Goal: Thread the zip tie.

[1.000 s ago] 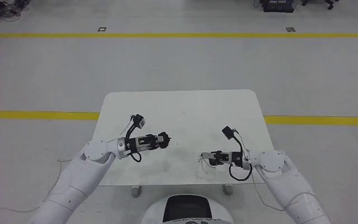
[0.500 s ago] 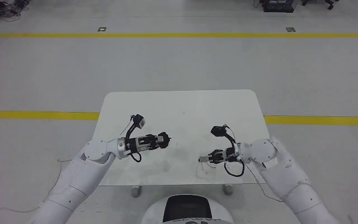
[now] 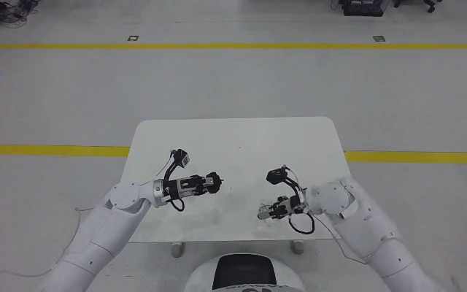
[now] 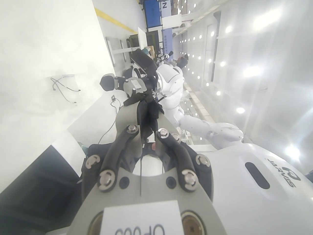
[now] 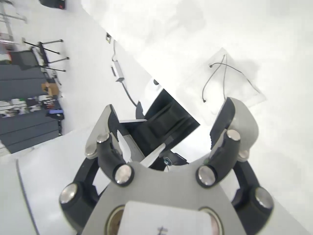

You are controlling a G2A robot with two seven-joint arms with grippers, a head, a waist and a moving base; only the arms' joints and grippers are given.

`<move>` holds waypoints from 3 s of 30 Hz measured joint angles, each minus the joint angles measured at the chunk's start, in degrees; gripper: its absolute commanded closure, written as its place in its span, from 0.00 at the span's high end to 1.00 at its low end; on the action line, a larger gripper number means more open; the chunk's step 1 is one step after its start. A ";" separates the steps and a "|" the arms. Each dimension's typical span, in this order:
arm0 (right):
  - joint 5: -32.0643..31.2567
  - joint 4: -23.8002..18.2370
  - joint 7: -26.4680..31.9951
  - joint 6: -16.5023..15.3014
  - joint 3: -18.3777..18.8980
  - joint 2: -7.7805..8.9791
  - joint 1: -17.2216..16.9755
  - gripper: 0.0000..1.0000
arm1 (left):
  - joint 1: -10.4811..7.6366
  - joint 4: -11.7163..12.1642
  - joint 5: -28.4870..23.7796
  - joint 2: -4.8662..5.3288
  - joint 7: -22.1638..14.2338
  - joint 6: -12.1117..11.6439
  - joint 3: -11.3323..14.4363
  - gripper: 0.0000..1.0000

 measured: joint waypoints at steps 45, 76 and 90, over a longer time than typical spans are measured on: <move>-16.39 4.89 2.20 5.39 -16.73 -3.05 9.60 1.00 | 0.00 0.00 0.00 0.00 0.00 0.00 0.00 0.00; -20.69 4.58 -0.61 3.93 -18.10 -3.11 8.87 1.00 | 0.00 0.00 0.00 0.00 0.00 0.00 0.00 0.00; -25.30 0.98 0.67 4.04 -17.13 -2.41 7.45 1.00 | 0.00 0.00 0.00 0.00 0.00 0.00 0.00 0.00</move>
